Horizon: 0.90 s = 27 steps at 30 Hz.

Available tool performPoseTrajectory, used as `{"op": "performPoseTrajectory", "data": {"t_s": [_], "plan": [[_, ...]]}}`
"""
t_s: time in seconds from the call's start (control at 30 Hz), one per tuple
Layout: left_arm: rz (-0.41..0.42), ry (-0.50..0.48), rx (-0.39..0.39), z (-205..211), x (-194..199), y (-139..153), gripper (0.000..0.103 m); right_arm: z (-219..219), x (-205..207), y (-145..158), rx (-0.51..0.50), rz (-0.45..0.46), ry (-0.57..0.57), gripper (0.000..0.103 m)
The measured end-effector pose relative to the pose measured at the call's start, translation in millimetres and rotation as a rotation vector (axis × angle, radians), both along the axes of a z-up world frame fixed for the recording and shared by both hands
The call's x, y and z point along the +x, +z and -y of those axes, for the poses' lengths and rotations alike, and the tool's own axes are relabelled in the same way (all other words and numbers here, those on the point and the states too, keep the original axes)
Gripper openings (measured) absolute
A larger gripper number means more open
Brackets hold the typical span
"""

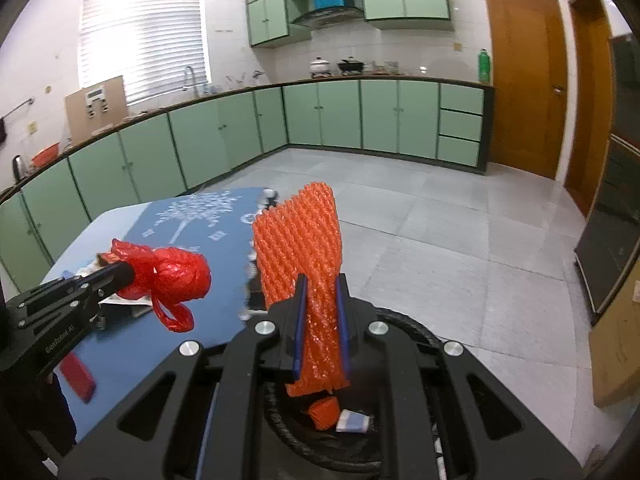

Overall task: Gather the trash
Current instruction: 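Carry the sleeve and red bag over the bin and release both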

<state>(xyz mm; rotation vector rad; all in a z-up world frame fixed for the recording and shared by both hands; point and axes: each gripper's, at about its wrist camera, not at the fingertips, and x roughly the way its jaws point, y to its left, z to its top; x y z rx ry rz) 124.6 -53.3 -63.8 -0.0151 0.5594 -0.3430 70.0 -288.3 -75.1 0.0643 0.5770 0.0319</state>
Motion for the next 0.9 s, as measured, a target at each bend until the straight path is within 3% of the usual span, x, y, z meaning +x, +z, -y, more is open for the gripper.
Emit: {"op": "performPoseTrajectory", "data": {"t_s": [0.43, 0.9], "plan": [[-0.066, -0.106, 0.005, 71, 39, -28, 0.005, 50, 16, -46, -0.008, -0.09, -0.119, 0.013], [-0.155, -0.143, 0.07, 119, 82, -68, 0.005, 83, 64, -107, 0.006, -0.226, -0.16, 0.017]]}}
